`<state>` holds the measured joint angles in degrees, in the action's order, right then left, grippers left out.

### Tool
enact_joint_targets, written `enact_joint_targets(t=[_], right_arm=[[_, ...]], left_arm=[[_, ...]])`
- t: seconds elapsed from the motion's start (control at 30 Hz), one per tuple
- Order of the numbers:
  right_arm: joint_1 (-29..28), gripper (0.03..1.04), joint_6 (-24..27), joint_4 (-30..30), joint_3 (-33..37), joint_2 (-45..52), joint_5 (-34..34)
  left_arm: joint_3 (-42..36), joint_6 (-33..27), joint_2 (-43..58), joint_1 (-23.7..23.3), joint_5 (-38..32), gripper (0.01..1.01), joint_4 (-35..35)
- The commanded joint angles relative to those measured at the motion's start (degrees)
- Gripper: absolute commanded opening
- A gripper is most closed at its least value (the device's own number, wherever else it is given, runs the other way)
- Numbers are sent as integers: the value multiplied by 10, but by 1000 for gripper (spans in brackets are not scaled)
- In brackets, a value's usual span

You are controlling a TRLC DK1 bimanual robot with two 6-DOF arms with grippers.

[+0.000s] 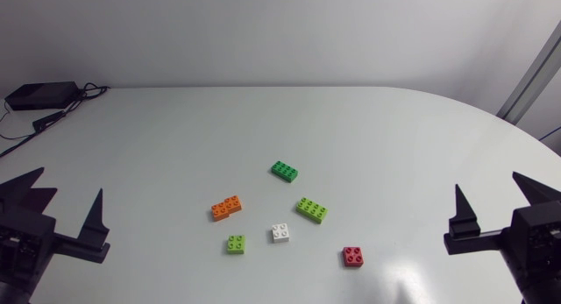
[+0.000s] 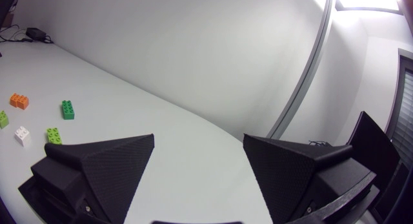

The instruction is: Separate the duplo bricks

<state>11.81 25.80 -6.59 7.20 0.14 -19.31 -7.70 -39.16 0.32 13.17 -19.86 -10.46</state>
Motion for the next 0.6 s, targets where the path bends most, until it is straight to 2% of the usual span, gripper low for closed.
enact_joint_targets(t=[0.0,0.23,0.4,0.57], right_arm=[[7,993,2,23,-24,-5,4],[25,993,4,62,-58,-4,5],[36,993,14,97,-69,-5,7],[44,993,14,99,-69,-4,28]], left_arm=[[30,-4,-12,-3,3,987,22],[52,8,-12,-7,2,987,46],[55,-7,-12,-2,2,987,64],[53,-7,-12,-1,2,989,51]])
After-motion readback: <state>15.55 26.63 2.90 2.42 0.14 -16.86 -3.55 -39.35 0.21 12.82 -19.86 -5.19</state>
